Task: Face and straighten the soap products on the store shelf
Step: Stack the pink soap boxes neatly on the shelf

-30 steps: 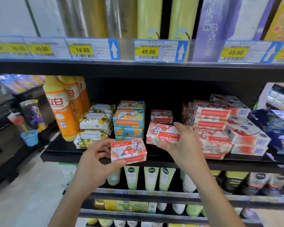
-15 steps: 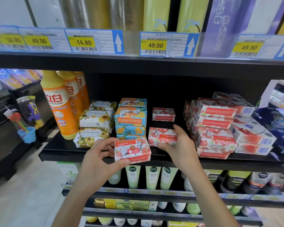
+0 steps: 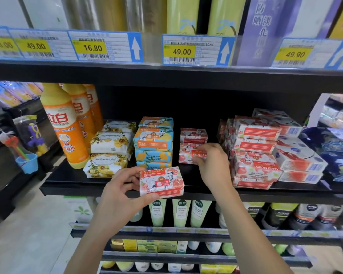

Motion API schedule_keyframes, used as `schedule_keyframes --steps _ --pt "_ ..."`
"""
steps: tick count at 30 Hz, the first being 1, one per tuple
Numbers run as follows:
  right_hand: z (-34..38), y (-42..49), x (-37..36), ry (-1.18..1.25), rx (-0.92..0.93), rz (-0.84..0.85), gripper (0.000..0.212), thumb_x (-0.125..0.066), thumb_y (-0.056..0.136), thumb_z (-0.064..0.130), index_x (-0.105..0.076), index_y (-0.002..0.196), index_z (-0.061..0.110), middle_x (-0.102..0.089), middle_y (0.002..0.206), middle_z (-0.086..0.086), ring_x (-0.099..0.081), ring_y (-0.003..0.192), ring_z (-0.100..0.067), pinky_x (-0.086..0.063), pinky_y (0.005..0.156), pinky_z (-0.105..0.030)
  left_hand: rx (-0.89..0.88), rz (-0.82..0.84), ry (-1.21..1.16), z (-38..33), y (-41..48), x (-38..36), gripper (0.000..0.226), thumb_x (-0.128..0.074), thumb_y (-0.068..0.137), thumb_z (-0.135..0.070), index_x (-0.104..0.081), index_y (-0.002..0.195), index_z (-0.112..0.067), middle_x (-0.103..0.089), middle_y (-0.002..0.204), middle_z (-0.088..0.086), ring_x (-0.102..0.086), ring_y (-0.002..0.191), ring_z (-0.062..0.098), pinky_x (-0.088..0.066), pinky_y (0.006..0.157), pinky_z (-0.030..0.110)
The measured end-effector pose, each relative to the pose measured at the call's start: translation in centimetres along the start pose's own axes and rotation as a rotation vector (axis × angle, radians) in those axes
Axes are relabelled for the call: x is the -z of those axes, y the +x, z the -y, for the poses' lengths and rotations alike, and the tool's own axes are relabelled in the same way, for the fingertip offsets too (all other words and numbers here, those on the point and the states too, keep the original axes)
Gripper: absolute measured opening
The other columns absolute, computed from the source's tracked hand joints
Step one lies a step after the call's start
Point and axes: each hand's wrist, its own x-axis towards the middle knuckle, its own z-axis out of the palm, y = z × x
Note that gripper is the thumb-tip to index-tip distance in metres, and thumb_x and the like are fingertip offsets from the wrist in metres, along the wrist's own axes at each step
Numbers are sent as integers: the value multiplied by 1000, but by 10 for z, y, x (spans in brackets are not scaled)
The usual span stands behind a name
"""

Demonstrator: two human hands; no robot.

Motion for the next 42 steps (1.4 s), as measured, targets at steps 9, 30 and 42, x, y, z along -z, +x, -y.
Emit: schedule_keyframes --steps 9,30,42 --pt "-3 33 -10 -55 -36 6 37 -69 97 12 -62 133 8 -55 139 -15 -63 116 -38 -51 94 -44 -16 24 5 0 4 -4 68 -95 55 -40 -66 116 -38 -65 112 -10 -66 99 9 -55 87 24" --pt "0 -58 50 81 165 255 81 -87 77 41 -51 148 25 -48 135 20 -49 121 -1 -40 105 -20 -124 135 50 -4 19 -36 69 -83 67 -50 -58 131 -41 -65 115 -24 -62 113 2 -50 97 19" --pt "-6 -49 21 -11 -9 137 71 -72 95 24 -38 157 14 -35 163 -2 -49 138 -28 -42 114 -40 -335 44 572 28 13 -49 45 -86 77 -36 -77 119 -22 -70 128 -8 -57 122 6 -39 106 30"
